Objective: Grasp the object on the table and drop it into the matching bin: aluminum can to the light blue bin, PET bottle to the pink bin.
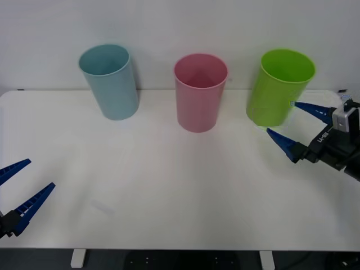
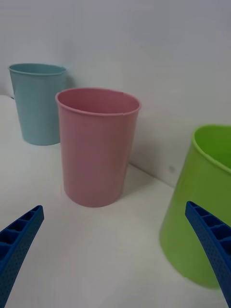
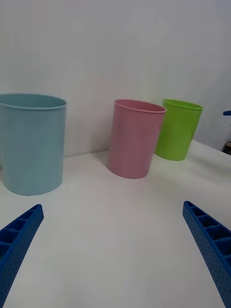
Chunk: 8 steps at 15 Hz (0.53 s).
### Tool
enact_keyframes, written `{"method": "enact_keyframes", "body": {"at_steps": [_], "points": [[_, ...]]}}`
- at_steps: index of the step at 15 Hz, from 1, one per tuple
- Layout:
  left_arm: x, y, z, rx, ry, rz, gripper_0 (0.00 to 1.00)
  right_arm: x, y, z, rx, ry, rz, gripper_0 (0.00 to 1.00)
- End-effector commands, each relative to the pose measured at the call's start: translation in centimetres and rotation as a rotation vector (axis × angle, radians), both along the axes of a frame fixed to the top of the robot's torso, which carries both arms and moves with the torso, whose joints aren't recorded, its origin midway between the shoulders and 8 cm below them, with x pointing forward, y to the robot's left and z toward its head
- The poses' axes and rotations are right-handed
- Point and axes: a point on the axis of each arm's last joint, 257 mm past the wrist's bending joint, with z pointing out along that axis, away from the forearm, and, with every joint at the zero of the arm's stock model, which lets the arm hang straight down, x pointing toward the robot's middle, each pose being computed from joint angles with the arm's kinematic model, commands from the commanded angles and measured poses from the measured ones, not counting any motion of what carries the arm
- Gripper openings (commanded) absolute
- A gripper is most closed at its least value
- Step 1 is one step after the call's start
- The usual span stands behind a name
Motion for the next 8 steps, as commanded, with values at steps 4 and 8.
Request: {"method": "enact_keyframes", "body": {"at_steps": [4, 8], "points": [[0.0, 0.0, 0.0, 0.000, 0.000, 0.000, 1.00, -4.2, -2.4, -2.8, 0.014, 0.071, 0.015, 1.00], [0.0, 0.0, 0.0, 0.000, 0.000, 0.000, 1.00, -6.6, -3.7, -4.1, 0.038, 0.103, -0.012, 1.00]]}}
